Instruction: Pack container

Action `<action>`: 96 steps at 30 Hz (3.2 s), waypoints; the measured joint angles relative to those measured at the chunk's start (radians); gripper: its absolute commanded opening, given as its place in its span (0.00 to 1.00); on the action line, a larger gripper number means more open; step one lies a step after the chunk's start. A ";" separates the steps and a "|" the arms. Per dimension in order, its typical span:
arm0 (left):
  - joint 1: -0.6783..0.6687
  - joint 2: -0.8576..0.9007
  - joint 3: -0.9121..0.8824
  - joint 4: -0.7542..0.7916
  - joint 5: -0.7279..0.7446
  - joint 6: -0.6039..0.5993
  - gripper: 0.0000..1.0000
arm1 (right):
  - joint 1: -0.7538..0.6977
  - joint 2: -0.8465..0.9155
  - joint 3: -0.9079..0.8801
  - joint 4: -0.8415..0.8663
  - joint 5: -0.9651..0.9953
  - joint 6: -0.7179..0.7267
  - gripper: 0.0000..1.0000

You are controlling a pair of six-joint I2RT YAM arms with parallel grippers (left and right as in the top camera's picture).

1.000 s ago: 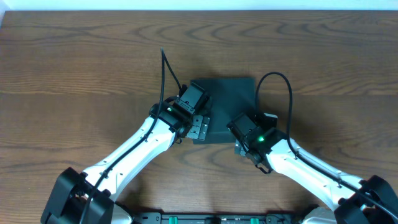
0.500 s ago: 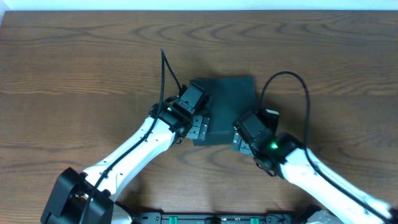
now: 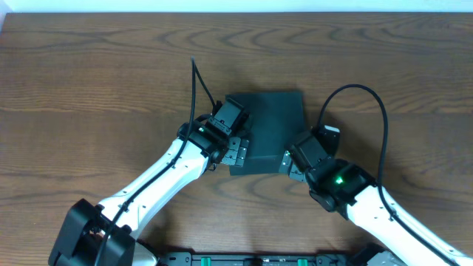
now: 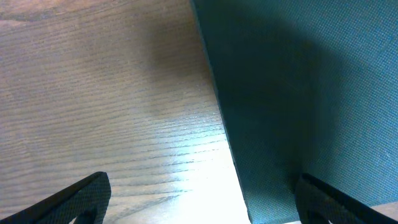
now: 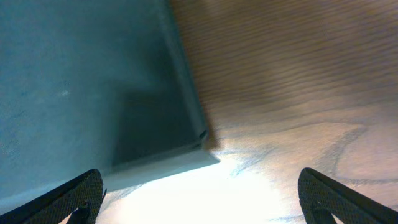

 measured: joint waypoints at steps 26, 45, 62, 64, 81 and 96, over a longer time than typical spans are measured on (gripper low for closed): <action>0.000 -0.002 0.010 -0.062 0.000 -0.009 0.95 | -0.079 0.100 0.023 0.035 0.024 -0.011 0.99; -0.088 -0.109 -0.036 -0.138 -0.053 -0.048 0.95 | -0.079 0.108 0.023 0.061 0.027 -0.011 0.99; -0.145 0.075 -0.063 -0.068 -0.084 -0.130 0.95 | -0.079 0.108 0.023 0.061 0.027 -0.011 0.99; -0.146 0.093 -0.071 -0.067 -0.092 -0.151 0.95 | -0.079 0.108 0.023 0.061 0.027 -0.011 0.99; -0.149 0.105 -0.094 0.047 -0.213 -0.254 0.95 | -0.079 0.111 0.023 0.071 0.024 -0.011 0.99; -0.150 -0.061 -0.096 -0.078 -0.183 -0.234 0.95 | -0.079 0.105 0.024 0.066 0.026 -0.054 0.99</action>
